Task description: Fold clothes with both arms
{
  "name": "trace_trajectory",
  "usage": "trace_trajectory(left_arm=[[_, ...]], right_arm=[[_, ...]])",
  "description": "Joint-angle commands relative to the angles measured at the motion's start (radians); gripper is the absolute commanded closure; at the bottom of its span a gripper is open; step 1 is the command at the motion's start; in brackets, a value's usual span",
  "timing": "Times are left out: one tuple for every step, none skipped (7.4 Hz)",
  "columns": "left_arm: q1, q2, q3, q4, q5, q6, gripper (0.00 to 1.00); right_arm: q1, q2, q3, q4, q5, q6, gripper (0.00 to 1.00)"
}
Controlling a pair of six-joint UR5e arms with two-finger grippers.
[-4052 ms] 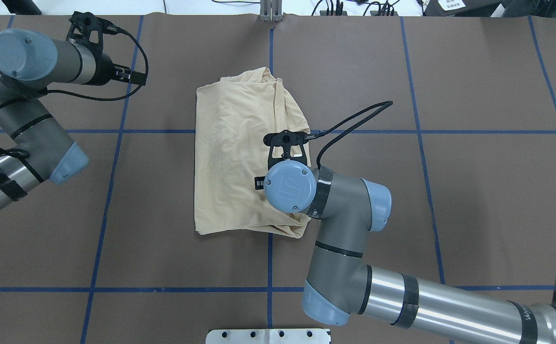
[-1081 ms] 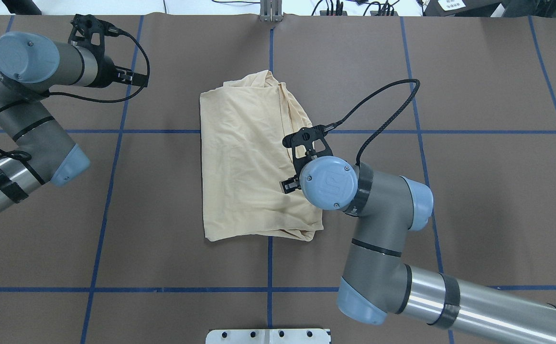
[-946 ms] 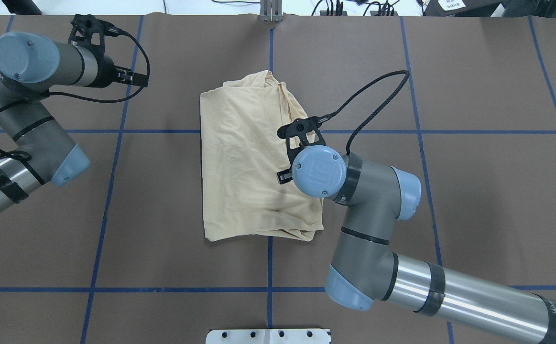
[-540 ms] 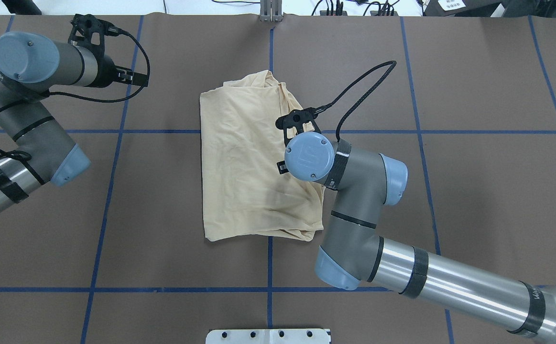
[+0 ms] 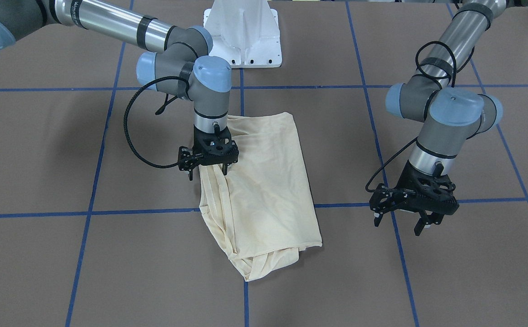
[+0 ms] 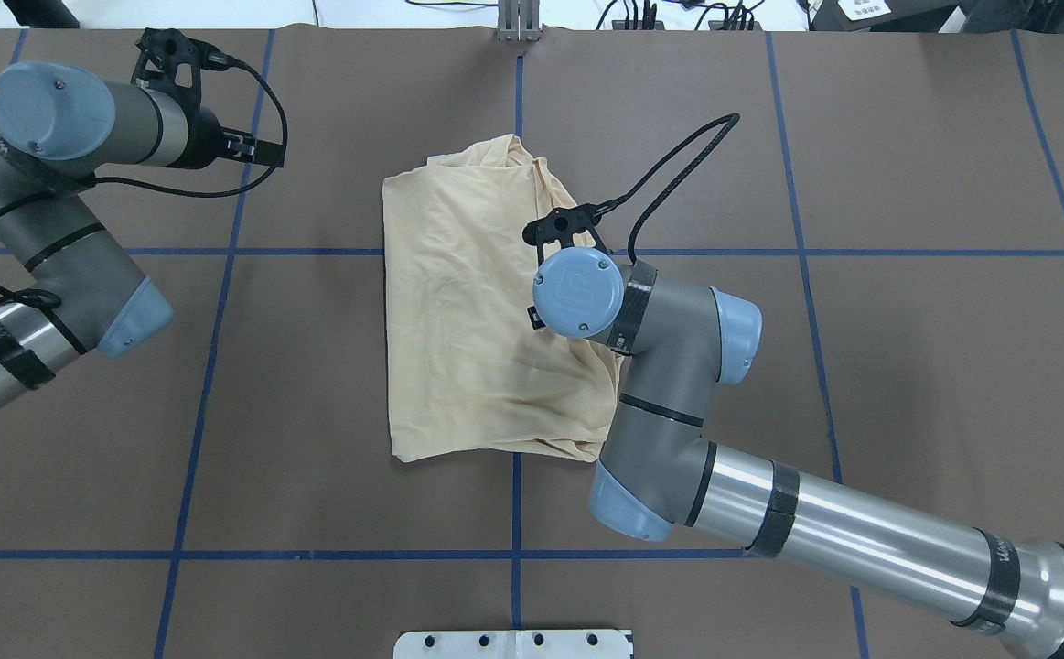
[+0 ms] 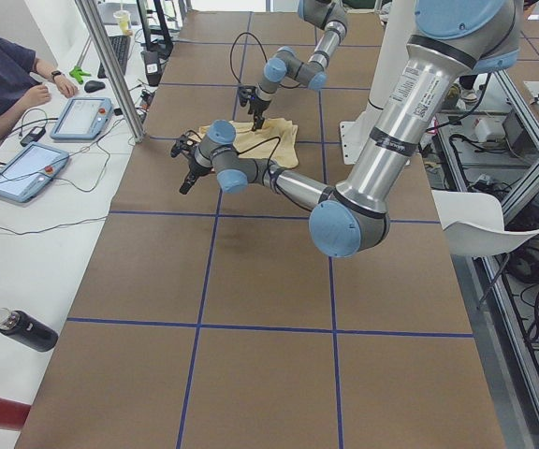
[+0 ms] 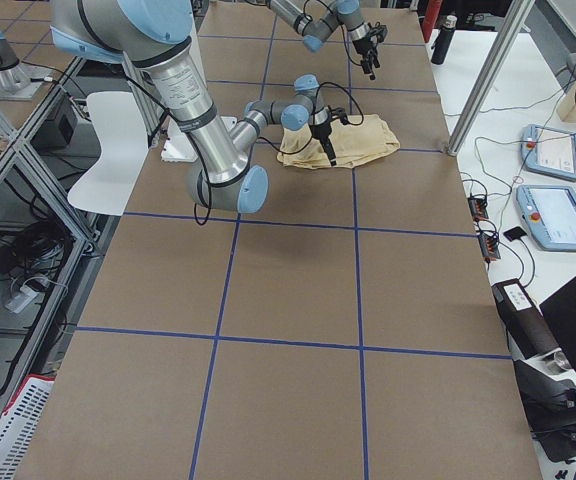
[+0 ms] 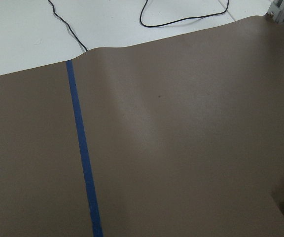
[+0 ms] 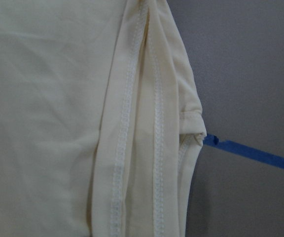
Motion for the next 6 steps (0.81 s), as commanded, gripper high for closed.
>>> trace_trajectory(left_arm=[[0.007, 0.0, 0.001, -0.001, 0.0, -0.002, 0.0], [0.014, 0.0, 0.0, -0.001, 0.002, -0.002, 0.0], [0.014, 0.0, 0.0, -0.001, 0.002, -0.002, 0.0], [0.014, 0.0, 0.001, -0.001, 0.002, -0.002, 0.0], [0.014, 0.0, 0.001, -0.001, 0.0, -0.002, 0.0], [0.014, 0.0, 0.001, -0.001, 0.0, -0.002, 0.0]], right_arm=[[0.047, -0.001, -0.005, -0.007, 0.033, -0.054, 0.0], [0.065, -0.013, -0.005, -0.01, 0.052, -0.062, 0.0], [0.078, -0.039, -0.005, -0.009, 0.055, -0.084, 0.0], [0.101, -0.075, 0.003, -0.004, 0.055, -0.126, 0.0], [0.128, -0.094, 0.007, -0.003, 0.057, -0.147, 0.0], [0.144, -0.084, 0.007, 0.003, 0.078, -0.144, 0.0]])
